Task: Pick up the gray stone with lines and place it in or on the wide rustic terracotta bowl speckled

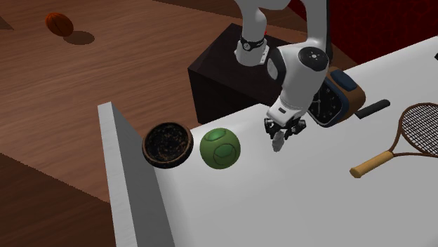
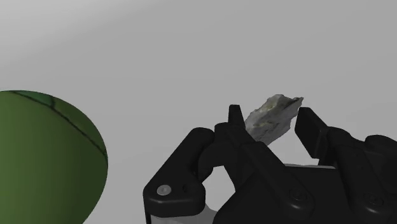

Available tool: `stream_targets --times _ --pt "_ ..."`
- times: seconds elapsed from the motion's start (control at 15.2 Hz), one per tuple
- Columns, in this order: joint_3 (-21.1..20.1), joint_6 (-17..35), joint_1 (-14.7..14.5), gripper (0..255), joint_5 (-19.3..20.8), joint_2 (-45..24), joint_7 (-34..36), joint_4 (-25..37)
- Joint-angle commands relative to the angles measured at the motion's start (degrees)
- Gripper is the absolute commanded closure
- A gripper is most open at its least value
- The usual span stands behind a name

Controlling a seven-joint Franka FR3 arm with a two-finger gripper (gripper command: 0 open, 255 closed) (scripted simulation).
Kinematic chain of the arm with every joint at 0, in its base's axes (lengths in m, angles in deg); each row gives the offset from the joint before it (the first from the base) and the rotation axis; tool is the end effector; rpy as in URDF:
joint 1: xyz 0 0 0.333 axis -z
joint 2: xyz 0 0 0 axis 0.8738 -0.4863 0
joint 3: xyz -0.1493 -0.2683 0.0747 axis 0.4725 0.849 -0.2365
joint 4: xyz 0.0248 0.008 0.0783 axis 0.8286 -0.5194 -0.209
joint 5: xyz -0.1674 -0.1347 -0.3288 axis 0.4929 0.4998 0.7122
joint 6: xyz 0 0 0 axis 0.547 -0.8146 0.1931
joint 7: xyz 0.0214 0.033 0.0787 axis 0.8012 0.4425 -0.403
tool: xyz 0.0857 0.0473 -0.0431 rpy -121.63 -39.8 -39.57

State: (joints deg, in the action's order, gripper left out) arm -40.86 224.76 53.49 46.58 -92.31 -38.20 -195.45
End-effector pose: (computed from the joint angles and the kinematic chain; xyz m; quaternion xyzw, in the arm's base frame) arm 0.4172 0.3159 0.2360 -0.9718 -0.2300 -0.0407 0.0322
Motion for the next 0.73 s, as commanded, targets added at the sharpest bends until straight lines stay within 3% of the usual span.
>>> stream_targets --times 0.0,0.66 --pt "-0.97 -1.42 0.68 255 -1.53 1.40 -1.06 0.16" --pt "-4.25 -8.32 3.08 255 -9.05 8.66 -6.24 0.90"
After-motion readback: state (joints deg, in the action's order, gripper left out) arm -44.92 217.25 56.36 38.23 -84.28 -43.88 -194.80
